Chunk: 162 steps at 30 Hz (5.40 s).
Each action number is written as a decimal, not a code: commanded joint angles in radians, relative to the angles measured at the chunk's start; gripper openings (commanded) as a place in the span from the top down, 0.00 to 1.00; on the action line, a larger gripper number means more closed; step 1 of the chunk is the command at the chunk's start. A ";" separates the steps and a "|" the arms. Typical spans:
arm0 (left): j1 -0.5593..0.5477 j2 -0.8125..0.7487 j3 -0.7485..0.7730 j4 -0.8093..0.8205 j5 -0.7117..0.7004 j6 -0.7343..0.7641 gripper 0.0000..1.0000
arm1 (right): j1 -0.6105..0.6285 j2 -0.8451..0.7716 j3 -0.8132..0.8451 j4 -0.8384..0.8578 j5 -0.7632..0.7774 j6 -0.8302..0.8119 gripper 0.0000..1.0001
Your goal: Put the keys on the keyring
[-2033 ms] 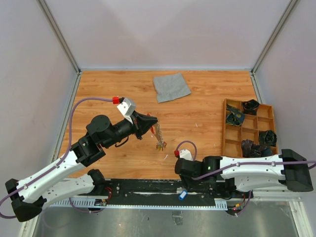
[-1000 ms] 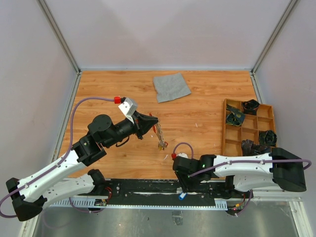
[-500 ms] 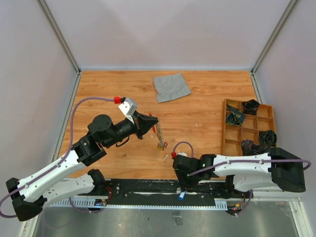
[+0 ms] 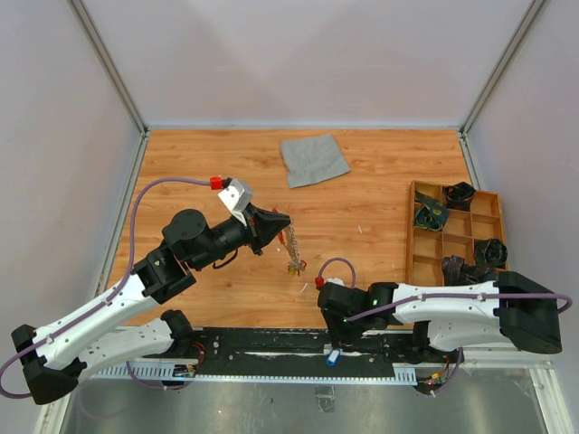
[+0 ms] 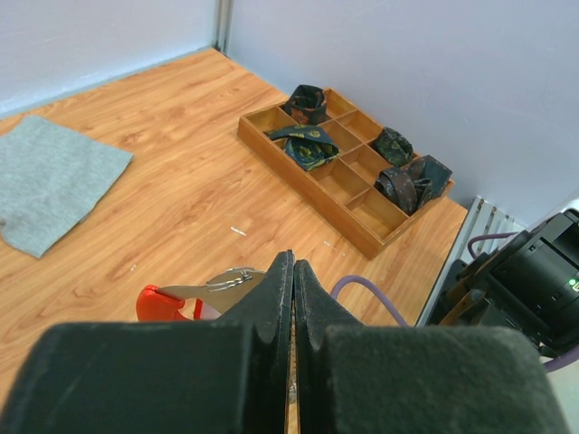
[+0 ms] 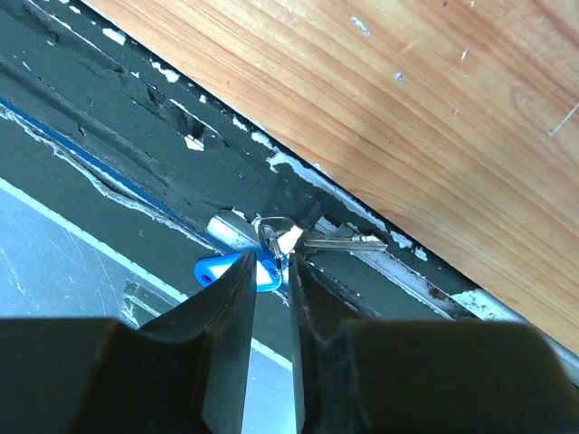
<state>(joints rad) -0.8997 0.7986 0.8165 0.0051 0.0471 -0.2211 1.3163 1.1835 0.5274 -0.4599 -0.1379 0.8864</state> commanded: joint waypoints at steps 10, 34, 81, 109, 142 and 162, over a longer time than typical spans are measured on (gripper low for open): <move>0.003 -0.003 0.001 0.066 0.006 0.012 0.99 | -0.019 -0.006 -0.024 0.036 0.000 0.002 0.95; 0.002 -0.025 -0.064 0.240 0.179 0.029 1.00 | -0.057 -0.734 0.104 0.114 0.324 -0.597 1.00; 0.002 0.040 -0.021 0.436 0.655 -0.037 0.99 | -0.057 -0.493 0.501 0.249 -0.051 -1.153 0.99; 0.002 0.051 -0.017 0.445 0.660 -0.052 0.99 | -0.057 -0.488 0.472 0.275 0.025 -1.151 0.99; 0.002 0.051 -0.013 0.444 0.657 -0.052 1.00 | -0.057 -0.471 0.448 0.267 0.052 -1.149 0.99; 0.002 0.050 -0.011 0.443 0.656 -0.052 1.00 | -0.057 -0.478 0.437 0.232 0.057 -1.147 0.99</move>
<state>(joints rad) -0.8978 0.8577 0.7593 0.3859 0.6968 -0.2676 1.2697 0.7128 0.9840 -0.1974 -0.1024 -0.2623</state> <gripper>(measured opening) 0.011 0.009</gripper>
